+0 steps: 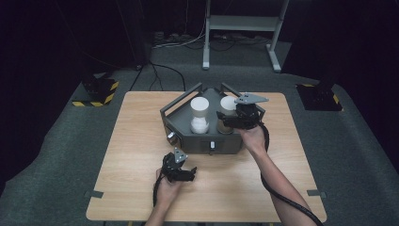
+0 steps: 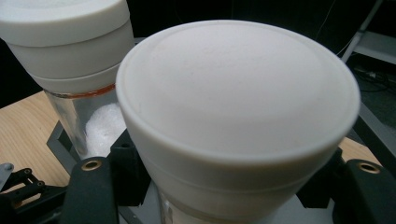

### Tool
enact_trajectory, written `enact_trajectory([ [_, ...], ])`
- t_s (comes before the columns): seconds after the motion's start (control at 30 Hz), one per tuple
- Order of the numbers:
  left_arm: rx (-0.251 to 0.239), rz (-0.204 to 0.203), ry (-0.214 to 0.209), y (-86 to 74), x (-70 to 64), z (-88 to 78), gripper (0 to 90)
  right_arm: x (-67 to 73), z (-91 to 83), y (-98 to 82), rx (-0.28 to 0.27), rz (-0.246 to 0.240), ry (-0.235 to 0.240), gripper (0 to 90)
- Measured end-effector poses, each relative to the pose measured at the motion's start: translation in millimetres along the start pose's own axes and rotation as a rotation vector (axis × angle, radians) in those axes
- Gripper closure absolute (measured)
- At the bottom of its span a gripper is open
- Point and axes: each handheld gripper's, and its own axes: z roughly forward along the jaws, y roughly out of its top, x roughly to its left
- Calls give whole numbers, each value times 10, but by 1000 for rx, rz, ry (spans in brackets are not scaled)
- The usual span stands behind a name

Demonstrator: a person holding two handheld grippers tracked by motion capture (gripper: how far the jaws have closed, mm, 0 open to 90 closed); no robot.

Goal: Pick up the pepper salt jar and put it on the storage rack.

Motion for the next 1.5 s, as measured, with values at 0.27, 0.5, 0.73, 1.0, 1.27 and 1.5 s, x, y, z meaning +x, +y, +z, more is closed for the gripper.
enact_trajectory([
  [0.27, 0, 0, 0, 0, 0, 0, 128, -22, 17, -29, -7, 16, -2, 140],
  [0.5, 0, 0, 0, 0, 0, 0, 128, -75, 28, -84, -11, 37, 17, 113],
  [0.73, 0, 0, 0, 0, 0, 0, 128, -63, 18, -94, -6, 33, 17, 114],
  [1.0, -1, 0, 1, -1, -1, 0, 128, -56, -24, -127, -10, 29, 23, 117],
  [1.27, 0, -1, 1, 0, -2, 0, 128, -27, -96, -174, -11, 9, 15, 122],
  [1.5, 1, 0, 0, 1, 0, -1, 128, -23, -148, -238, -10, 16, 10, 124],
])
